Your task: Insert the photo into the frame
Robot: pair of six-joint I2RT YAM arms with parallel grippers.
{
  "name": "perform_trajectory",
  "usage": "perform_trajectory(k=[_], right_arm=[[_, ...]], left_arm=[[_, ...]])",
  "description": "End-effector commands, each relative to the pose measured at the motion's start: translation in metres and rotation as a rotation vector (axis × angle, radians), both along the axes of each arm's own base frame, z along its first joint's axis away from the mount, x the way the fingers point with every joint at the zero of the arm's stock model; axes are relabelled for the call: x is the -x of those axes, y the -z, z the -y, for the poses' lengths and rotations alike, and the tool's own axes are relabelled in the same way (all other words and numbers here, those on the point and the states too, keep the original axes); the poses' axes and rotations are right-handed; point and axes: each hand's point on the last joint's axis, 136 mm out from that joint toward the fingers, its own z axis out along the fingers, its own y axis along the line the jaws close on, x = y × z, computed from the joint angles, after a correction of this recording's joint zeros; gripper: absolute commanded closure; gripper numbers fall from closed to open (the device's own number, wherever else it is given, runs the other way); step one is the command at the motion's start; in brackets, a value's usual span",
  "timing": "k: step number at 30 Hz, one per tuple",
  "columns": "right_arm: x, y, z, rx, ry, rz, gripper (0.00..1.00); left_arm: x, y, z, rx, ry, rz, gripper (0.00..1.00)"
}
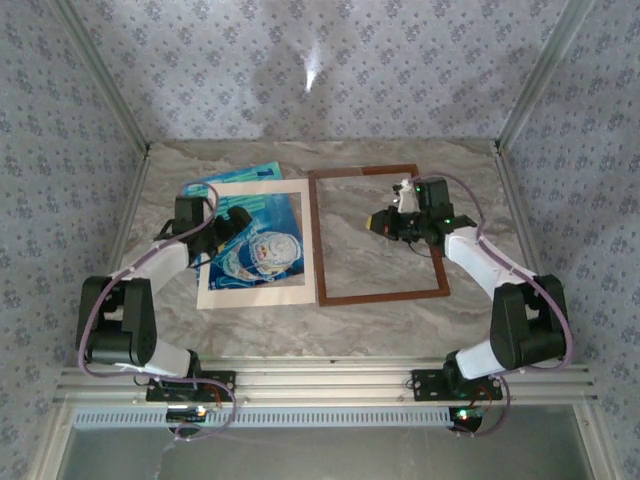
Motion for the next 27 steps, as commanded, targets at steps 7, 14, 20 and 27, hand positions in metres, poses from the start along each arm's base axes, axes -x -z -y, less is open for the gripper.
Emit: perform_trajectory(k=[7, 14, 20, 27], right_arm=[[-0.004, 0.024, 0.051, 0.135, 0.071, 0.047, 1.00], [-0.009, 0.039, 0.074, 0.151, 0.113, 0.031, 1.00], [-0.010, 0.051, 0.084, 0.164, 0.123, 0.013, 1.00], [-0.015, 0.052, 0.094, 0.165, 0.132, 0.011, 1.00]], left_arm=[[-0.017, -0.011, 0.043, -0.027, 0.123, 0.039, 0.01], [-0.021, -0.008, 0.056, -0.029, 0.140, 0.034, 0.02], [-0.022, -0.003, 0.058, -0.032, 0.143, 0.022, 0.01], [-0.021, 0.000, 0.060, -0.035, 0.148, 0.011, 0.02]])
